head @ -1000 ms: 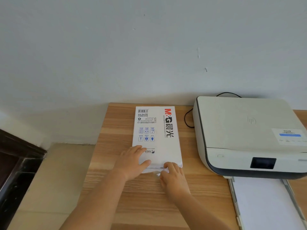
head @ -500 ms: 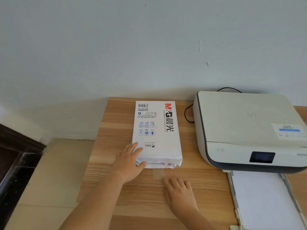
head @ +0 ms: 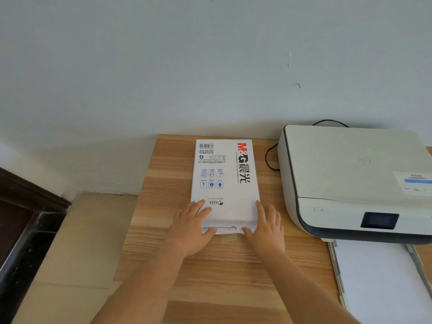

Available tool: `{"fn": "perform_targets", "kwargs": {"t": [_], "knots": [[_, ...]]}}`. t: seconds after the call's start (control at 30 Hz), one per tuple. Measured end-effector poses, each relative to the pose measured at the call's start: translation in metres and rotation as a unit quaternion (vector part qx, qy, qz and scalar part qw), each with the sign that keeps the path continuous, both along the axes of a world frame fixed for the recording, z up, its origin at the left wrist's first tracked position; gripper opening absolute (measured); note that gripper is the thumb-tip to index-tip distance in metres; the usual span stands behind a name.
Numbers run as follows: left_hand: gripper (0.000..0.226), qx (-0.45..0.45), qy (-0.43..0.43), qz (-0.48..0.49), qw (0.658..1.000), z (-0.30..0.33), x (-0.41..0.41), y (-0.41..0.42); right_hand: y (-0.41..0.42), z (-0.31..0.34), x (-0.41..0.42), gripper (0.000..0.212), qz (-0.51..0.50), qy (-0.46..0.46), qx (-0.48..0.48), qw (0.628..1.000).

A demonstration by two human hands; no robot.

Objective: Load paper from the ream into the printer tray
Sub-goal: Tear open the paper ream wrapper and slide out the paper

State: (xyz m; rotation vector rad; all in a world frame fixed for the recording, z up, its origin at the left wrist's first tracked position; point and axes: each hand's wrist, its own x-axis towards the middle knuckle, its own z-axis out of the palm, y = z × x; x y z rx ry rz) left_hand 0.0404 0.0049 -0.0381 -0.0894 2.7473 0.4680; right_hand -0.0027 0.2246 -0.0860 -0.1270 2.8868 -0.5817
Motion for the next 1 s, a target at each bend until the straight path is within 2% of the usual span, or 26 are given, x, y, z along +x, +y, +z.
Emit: {"fn": "perform_targets", "kwargs": {"t": [0.17,0.33,0.57,0.73,1.0], "knots": [[0.063,0.005,-0.004,-0.001,1.0,-0.004,0.003,0.0,0.002,-0.013,-0.001,0.081,0.015,0.003,0.025,1.0],[0.063,0.002,-0.004,0.003,1.0,-0.008,0.006,0.001,0.014,-0.011,0.005,0.074,-0.035,-0.02,-0.031,0.999],[0.063,0.008,-0.004,-0.006,1.0,-0.013,0.005,0.009,0.025,-0.005,0.017,0.064,-0.072,-0.034,-0.009,0.997],[0.063,-0.025,0.02,-0.021,0.999,-0.016,0.003,0.015,0.023,-0.008,0.021,0.051,-0.045,-0.018,0.043,0.998],[0.066,-0.044,0.052,-0.022,0.997,-0.019,0.005,0.012,0.026,-0.003,0.012,0.064,0.037,0.016,0.103,0.994]]}}
